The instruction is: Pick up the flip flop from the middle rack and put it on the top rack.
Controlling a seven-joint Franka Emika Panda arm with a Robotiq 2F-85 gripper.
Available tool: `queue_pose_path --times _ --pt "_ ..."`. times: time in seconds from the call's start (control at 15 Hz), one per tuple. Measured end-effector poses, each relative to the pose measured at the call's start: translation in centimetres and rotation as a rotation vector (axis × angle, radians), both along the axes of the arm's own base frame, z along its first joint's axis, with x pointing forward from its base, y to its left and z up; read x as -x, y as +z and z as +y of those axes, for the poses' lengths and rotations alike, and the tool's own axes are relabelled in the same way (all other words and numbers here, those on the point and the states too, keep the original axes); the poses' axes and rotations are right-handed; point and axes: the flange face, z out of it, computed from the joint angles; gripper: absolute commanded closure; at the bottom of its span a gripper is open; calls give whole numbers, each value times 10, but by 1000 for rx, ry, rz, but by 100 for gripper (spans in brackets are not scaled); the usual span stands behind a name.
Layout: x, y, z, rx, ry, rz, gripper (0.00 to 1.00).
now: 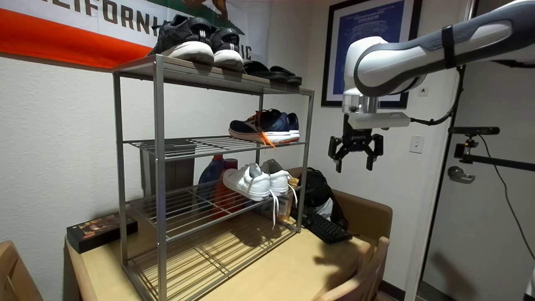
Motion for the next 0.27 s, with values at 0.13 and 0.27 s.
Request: queue_pose_path --times 0.13,0.27 --pt "-8 -15 14 37 25 2 0" --pt "-10 -20 20 46 32 6 0"
